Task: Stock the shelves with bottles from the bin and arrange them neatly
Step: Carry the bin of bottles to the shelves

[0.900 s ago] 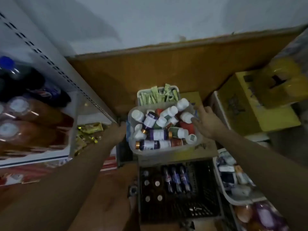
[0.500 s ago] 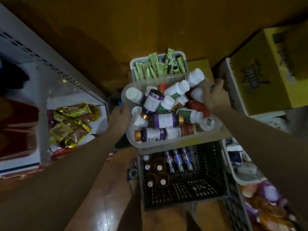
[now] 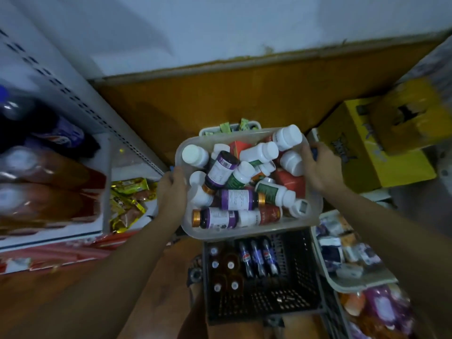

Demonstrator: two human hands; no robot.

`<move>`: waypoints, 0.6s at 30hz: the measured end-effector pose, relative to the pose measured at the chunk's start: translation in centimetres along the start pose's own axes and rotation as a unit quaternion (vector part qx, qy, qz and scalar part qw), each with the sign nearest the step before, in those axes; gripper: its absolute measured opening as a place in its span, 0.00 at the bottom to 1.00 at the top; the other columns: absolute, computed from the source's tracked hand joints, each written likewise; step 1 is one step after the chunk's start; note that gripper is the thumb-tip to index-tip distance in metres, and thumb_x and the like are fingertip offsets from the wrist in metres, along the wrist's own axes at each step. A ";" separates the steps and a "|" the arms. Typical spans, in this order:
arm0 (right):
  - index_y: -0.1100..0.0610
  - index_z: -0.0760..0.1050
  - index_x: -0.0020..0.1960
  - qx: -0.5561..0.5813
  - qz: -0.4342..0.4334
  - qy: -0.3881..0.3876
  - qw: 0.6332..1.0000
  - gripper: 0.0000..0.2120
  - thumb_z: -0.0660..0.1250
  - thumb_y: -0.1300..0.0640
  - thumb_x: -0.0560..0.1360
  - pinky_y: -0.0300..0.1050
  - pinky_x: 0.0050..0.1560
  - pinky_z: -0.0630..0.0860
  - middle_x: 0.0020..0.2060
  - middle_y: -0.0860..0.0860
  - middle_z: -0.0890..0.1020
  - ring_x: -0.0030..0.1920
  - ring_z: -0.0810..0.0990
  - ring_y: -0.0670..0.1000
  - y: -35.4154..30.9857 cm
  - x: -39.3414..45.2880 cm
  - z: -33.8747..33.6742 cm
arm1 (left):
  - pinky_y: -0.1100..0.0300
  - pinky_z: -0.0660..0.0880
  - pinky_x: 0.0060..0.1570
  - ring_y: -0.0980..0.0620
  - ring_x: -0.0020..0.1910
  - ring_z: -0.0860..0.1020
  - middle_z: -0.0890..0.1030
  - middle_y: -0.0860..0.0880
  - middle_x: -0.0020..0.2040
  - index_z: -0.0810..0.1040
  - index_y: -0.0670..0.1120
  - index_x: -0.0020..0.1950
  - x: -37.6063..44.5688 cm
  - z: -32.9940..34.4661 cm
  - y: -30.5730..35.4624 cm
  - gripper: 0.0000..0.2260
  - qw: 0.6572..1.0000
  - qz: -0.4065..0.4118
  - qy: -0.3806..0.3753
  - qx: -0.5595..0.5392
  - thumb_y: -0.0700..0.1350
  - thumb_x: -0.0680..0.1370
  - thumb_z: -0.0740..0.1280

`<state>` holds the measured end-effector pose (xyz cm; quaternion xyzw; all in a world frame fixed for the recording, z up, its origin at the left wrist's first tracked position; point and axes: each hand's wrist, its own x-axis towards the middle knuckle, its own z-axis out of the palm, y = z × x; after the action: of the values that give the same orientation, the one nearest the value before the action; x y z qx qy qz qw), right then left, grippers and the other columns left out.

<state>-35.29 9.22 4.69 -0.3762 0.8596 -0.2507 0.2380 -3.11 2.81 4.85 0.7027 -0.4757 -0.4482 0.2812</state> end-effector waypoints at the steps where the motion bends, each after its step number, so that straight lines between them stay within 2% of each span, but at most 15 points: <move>1: 0.54 0.74 0.65 0.014 -0.013 -0.005 1.000 0.25 0.54 0.36 0.83 0.60 0.53 0.76 0.53 0.55 0.80 0.52 0.79 0.60 -0.7 -0.8 -1.7 | 0.55 0.61 0.34 0.48 0.31 0.66 0.66 0.44 0.31 0.67 0.42 0.37 -1.6 -0.9 1.3 0.20 1.000 -0.008 0.015 -0.019 0.53 0.85 0.58; 4: 0.50 0.74 0.66 0.060 -0.078 -0.031 0.995 0.20 0.57 0.40 0.83 0.61 0.58 0.76 0.59 0.53 0.80 0.58 0.79 0.58 -3.6 -3.8 -8.0 | 0.54 0.67 0.37 0.48 0.38 0.71 0.71 0.47 0.35 0.72 0.44 0.41 -7.2 -4.6 5.5 0.16 0.997 -0.011 0.051 -0.055 0.53 0.84 0.59; 6: 0.47 0.74 0.65 0.093 -0.120 -0.063 0.986 0.18 0.59 0.38 0.82 0.59 0.57 0.78 0.58 0.48 0.81 0.57 0.80 0.53 -5.1 -5.8 -11.8 | 0.48 0.75 0.50 0.46 0.47 0.75 0.78 0.47 0.45 0.75 0.48 0.46 -10.8 -7.2 7.6 0.13 0.995 -0.027 0.058 -0.075 0.56 0.82 0.60; 7: 0.46 0.75 0.64 0.112 -0.138 -0.079 0.981 0.18 0.61 0.37 0.81 0.58 0.57 0.78 0.58 0.46 0.81 0.57 0.80 0.51 -5.7 -6.9 -13.6 | 0.45 0.76 0.56 0.44 0.51 0.77 0.79 0.46 0.49 0.75 0.50 0.47 -12.7 -8.5 8.5 0.12 0.993 -0.037 0.063 -0.089 0.58 0.81 0.61; 8: 0.45 0.75 0.65 0.139 -0.157 -0.096 0.973 0.18 0.63 0.38 0.80 0.58 0.57 0.79 0.58 0.44 0.81 0.58 0.80 0.50 -6.4 -8.2 -15.1 | 0.44 0.76 0.58 0.43 0.52 0.78 0.79 0.45 0.51 0.76 0.51 0.48 -14.8 -9.8 9.6 0.11 0.991 -0.034 0.071 -0.108 0.58 0.80 0.62; 12: 0.48 0.78 0.64 0.263 -0.178 -0.136 0.938 0.16 0.69 0.45 0.79 0.56 0.57 0.81 0.59 0.46 0.83 0.59 0.81 0.51 -9.9 -14.2 -19.4 | 0.54 0.73 0.42 0.47 0.41 0.77 0.78 0.45 0.41 0.78 0.47 0.41 -23.6 -14.9 12.7 0.11 0.974 -0.020 0.128 -0.187 0.50 0.81 0.66; 16: 0.46 0.81 0.61 0.307 -0.173 -0.184 0.918 0.13 0.73 0.49 0.77 0.61 0.56 0.82 0.55 0.46 0.85 0.56 0.83 0.53 -14.0 -19.8 -21.1 | 0.53 0.76 0.44 0.45 0.41 0.78 0.80 0.44 0.40 0.78 0.47 0.40 -30.6 -20.2 14.0 0.11 0.956 -0.032 0.175 -0.235 0.49 0.80 0.68; 18: 0.45 0.82 0.60 0.309 -0.177 -0.209 0.911 0.12 0.73 0.50 0.77 0.62 0.55 0.82 0.53 0.45 0.85 0.55 0.84 0.53 -16.2 -22.7 -21.1 | 0.56 0.76 0.40 0.48 0.40 0.79 0.80 0.46 0.40 0.78 0.47 0.41 -33.3 -23.2 13.6 0.10 0.947 -0.034 0.206 -0.243 0.48 0.81 0.67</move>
<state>-25.67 22.33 35.57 -0.4737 0.5887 -0.4578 0.4684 7.22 27.47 38.34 0.7061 -0.2602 -0.4048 0.5196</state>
